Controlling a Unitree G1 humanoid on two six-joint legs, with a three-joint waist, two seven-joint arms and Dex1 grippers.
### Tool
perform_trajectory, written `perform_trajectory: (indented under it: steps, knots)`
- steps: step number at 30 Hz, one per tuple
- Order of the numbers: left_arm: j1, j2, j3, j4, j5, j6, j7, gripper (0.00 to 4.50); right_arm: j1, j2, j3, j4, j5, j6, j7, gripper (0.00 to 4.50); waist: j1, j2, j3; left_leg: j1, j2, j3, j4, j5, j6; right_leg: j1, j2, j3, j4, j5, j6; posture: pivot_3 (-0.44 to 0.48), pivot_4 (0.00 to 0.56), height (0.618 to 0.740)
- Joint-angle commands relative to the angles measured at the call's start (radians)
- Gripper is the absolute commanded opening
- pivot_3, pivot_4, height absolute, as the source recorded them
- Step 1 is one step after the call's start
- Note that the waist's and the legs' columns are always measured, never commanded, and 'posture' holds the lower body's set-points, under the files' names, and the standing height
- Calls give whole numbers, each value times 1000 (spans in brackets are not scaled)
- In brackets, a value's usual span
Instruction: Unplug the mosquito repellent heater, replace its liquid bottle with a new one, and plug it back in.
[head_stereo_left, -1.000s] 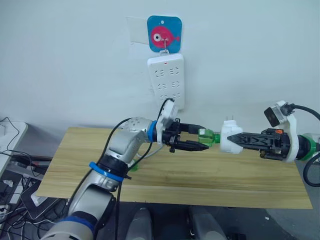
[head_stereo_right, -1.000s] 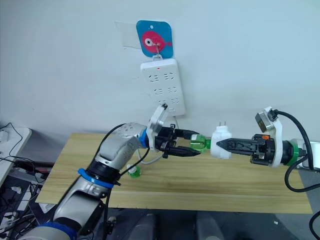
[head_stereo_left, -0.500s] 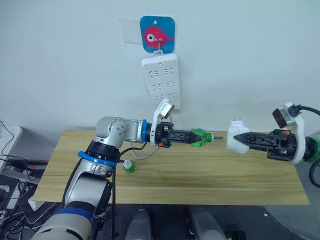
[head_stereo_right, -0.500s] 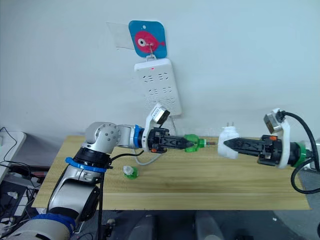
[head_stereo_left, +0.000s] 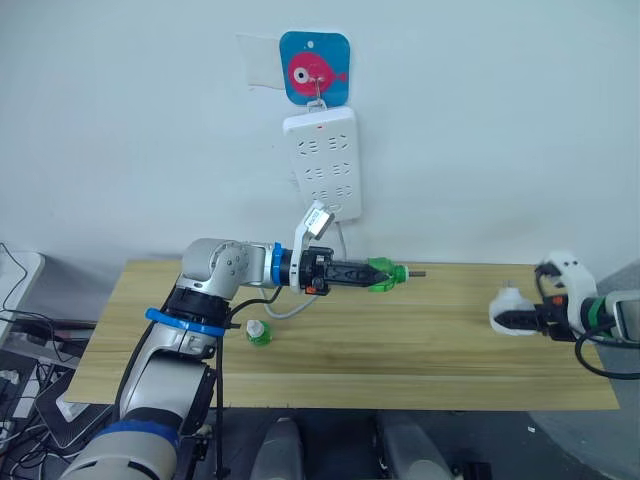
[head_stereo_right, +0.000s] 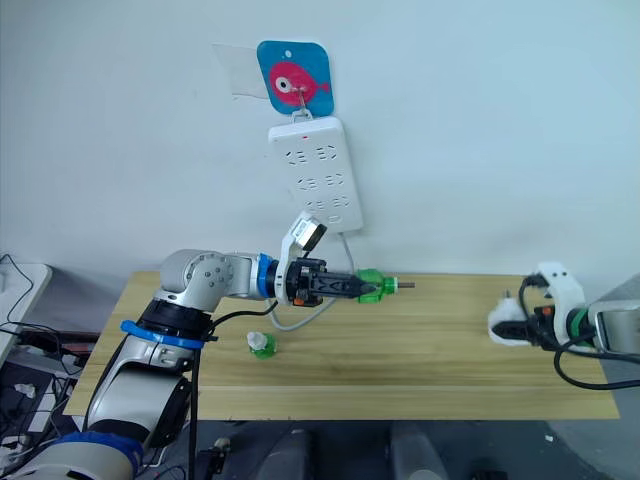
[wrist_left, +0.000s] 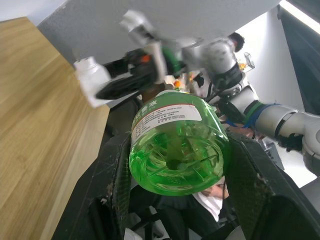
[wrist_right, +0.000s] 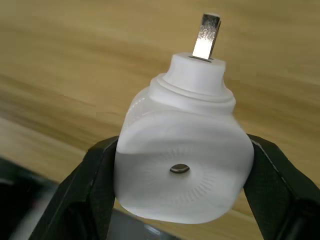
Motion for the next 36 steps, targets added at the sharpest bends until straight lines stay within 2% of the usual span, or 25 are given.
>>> perform_trajectory:
  steps: [1,6,13,21,25,30,34,36]
  knots:
    - [9,7,-2,-73,1,-26,-22,2270,-75,42,77,145,-195,-50,120,3125,2,0,0,0,0,0,0,0,0,0,0,0,0,0,0,-33,196,740]
    - [37,18,3,-111,0,-17,-15,2270,-195,160,117,355,-360,-71,212,3125,-1,0,0,2,0,1,0,0,0,1,0,1,1,2,-4,-14,202,740]
    - [65,26,2,-151,3,-18,-2,2270,-312,282,151,548,-541,-115,314,3125,5,0,0,3,0,1,0,0,0,1,0,1,1,2,-4,3,207,740]
    - [67,33,23,-161,-13,0,18,2270,-366,350,132,656,-656,-130,387,3125,24,0,1,3,0,1,0,0,0,2,-1,1,1,2,-4,27,215,740]
    - [74,33,25,-175,-19,6,24,2270,-372,366,110,686,-690,-133,398,4407,26,0,1,3,0,1,0,0,0,2,-1,1,1,2,-4,25,214,740]
    - [72,34,22,-170,-16,5,19,2270,-392,358,40,685,-680,-75,410,4483,26,0,1,3,-1,1,0,0,0,2,-1,1,1,2,-4,6,209,740]
    - [66,27,13,-158,-8,-7,10,2270,-356,300,-36,560,-648,33,420,4483,26,0,1,3,-1,1,0,0,0,2,-1,1,2,2,-4,-13,203,740]
    - [60,22,11,-146,-4,-15,5,2270,-305,250,-86,444,-615,106,427,4483,26,0,1,3,-1,1,0,0,0,2,-1,1,1,2,-4,-28,202,740]
